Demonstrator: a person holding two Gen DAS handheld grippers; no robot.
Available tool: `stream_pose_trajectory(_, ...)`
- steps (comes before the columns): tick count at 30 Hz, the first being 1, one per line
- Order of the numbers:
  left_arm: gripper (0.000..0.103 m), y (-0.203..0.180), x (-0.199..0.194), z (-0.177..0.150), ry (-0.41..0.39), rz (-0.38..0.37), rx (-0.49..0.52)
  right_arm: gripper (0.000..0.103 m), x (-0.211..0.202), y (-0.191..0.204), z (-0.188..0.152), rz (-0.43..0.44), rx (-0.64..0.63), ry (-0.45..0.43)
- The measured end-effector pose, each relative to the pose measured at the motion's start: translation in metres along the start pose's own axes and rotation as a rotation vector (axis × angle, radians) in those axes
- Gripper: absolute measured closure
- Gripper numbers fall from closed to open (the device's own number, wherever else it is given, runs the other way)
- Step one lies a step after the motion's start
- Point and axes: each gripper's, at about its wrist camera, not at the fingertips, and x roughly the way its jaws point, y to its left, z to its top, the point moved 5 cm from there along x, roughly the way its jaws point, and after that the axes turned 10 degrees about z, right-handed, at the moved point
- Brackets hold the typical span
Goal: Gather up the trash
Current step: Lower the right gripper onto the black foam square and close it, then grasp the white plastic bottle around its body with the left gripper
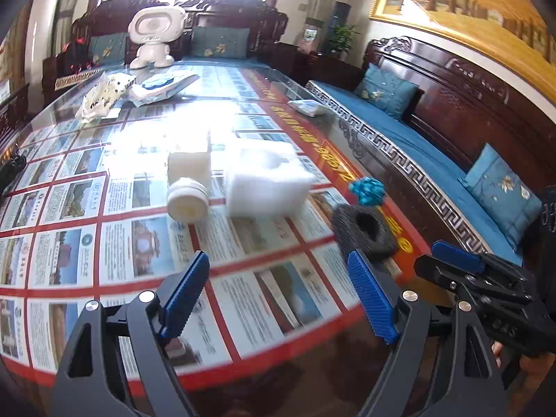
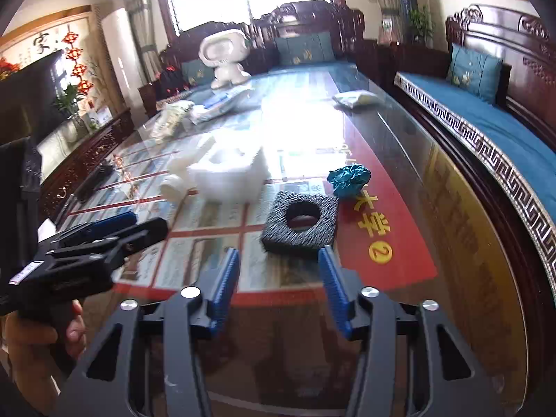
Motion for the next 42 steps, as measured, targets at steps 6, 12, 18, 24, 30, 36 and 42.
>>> stream_pose_trajectory(6,0.021,0.016,0.022,0.012,0.016,0.016,-0.022,0.061,0.031,-0.028,0.012,-0.058,0.062,0.05)
stream_pose_trajectory(12,0.021,0.023,0.032,0.015,0.022,0.025,-0.024,0.061,0.056,-0.036,0.016,-0.058,0.088,0.113)
stream_pose_trajectory(18,0.021,0.034,0.039,0.02,0.027,0.044,-0.036,0.061,0.076,-0.041,0.017,-0.1,0.091,0.162)
stream_pose_trajectory(24,0.021,0.048,0.047,0.032,0.026,0.09,-0.04,0.061,0.085,-0.04,0.018,-0.184,0.035,0.162)
stream_pose_trajectory(30,0.021,0.061,0.052,0.039,0.025,0.126,-0.061,0.077,0.086,-0.032,0.018,-0.182,0.006,0.158)
stream_pose_trajectory(36,0.021,0.066,0.063,0.047,0.034,0.151,-0.038,0.079,0.088,-0.022,0.016,-0.131,0.004,0.151)
stream_pose_trajectory(42,0.021,0.066,0.073,0.049,0.062,0.098,-0.034,0.079,0.093,-0.007,0.024,-0.055,0.011,0.138)
